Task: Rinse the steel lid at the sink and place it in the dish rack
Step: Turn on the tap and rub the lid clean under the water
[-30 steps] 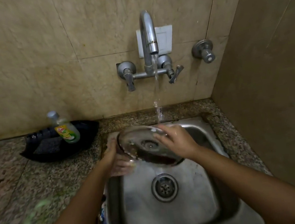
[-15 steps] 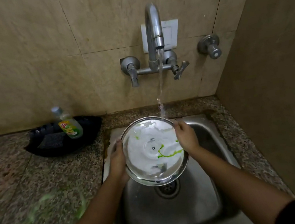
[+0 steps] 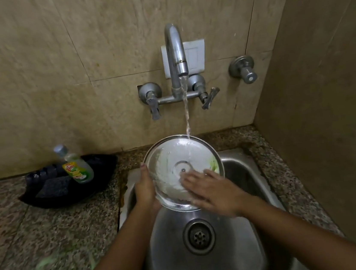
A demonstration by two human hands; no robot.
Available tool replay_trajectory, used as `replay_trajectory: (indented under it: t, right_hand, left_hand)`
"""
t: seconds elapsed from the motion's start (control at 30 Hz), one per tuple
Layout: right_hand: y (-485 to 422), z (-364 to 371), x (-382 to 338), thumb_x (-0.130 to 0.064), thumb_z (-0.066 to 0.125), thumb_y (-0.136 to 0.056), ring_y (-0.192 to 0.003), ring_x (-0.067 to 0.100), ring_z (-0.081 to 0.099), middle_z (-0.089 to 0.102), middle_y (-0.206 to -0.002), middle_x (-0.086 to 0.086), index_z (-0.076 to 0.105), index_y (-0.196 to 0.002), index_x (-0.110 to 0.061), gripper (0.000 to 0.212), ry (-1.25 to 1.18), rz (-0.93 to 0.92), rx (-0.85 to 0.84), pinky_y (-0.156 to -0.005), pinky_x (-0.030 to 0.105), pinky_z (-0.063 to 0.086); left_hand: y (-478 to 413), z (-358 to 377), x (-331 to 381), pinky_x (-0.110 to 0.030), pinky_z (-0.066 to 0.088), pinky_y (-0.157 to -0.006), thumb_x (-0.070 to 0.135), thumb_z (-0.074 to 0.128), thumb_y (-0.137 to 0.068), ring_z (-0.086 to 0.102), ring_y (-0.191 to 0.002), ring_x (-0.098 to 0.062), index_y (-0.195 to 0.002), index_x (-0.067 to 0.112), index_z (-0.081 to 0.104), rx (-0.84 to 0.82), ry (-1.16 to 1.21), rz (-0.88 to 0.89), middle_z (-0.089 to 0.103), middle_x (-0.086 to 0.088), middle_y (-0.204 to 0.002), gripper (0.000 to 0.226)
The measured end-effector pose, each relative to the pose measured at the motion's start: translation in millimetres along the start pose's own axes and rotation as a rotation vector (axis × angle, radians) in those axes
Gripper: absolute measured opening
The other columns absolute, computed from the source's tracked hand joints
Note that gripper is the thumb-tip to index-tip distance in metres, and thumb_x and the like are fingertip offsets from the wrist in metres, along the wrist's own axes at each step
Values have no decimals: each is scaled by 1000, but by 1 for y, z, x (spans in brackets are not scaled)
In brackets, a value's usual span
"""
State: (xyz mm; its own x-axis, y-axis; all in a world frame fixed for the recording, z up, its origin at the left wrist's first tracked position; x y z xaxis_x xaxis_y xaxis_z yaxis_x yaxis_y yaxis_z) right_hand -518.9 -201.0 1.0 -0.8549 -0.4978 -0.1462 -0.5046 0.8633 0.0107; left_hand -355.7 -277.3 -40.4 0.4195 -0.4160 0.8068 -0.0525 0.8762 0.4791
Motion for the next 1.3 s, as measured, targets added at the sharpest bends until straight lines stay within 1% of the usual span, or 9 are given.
replay_trajectory:
  t: [0.13,0.23,0.43,0.53,0.7,0.83,1.0,1.13,1.3]
  right_hand:
    - [5,-12,76,-60,4,-87,-149,14,-6,-1,-163,-2,-1,-153,-23,77,76,381,65,-118,36,-4]
    - [-34,-25,71,-59,11,-91,-149,17,-4,1,-163,3,1,-154,-15,77,21,463,156,-118,35,-4]
    - [-61,-22,-36,-38,27,-102,-149,12,-4,-1,-163,0,2,-154,-17,61,-144,44,112,-121,35,2]
    - [-21,-11,-32,-44,23,-102,-148,7,-6,-2,-162,-7,2,-154,-25,59,-66,-49,47,-118,30,-4]
    - [15,-20,46,-49,24,-98,-149,12,-3,1,-162,-3,5,-154,-23,64,38,231,116,-120,35,0]
    - [-29,-37,66,-51,17,-97,-150,19,-1,2,-162,3,3,-154,-15,69,65,419,194,-121,38,2]
    - [-78,-39,-15,-40,28,-101,-150,17,-1,2,-163,3,4,-154,-14,64,-57,122,154,-120,39,0]
    - [-25,-20,-48,-43,21,-102,-149,9,-4,-2,-163,-4,0,-154,-24,59,-44,-147,-1,-119,33,-1]
    - [14,-29,34,-46,23,-99,-148,11,-2,1,-161,-6,4,-153,-28,61,81,94,74,-120,33,-1]
  left_hand:
    - [4,-9,-9,-55,47,-98,60,48,-86,66,-105,-36,-102,12,71,14,0,-5,70,-19,-114,56]
    - [7,2,-21,-54,49,-96,61,50,-85,67,-102,-36,-110,8,69,3,-24,-53,72,-17,-109,61]
    - [14,21,-9,-39,49,-94,60,43,-89,67,-105,-24,-111,11,68,-40,-55,-13,72,-8,-112,58]
    - [10,16,-4,-47,42,-105,66,46,-82,59,-118,-28,-126,8,59,-66,14,-77,63,-9,-126,74]
    - [12,5,8,-52,47,-98,53,43,-94,64,-106,-34,-97,13,67,-20,29,48,69,-17,-109,47]
    - [9,6,-8,-53,48,-98,75,58,-63,67,-104,-33,-102,11,70,-22,-34,20,74,-13,-104,76]
    - [14,19,-8,-43,47,-99,68,50,-80,69,-102,-29,-109,13,70,-47,-49,-17,72,-15,-112,66]
    - [18,16,2,-45,44,-102,71,40,-82,63,-110,-34,-122,8,62,-80,-2,-93,68,-20,-116,77]
    - [16,3,3,-54,45,-101,66,47,-81,63,-109,-34,-112,14,68,-29,32,-32,68,-14,-120,64]
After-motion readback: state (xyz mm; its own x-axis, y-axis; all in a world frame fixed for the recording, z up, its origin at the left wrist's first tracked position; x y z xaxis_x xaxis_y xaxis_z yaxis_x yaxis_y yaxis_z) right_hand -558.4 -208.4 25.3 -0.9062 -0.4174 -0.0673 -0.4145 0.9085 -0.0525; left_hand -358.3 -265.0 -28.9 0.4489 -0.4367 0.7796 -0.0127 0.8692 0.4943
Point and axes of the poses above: each hand's wrist, its own y-axis away from the middle knuckle, its own z-axis out of the palm, x = y × z, the point moved 7 cm from there along -y, towards the middle knuckle
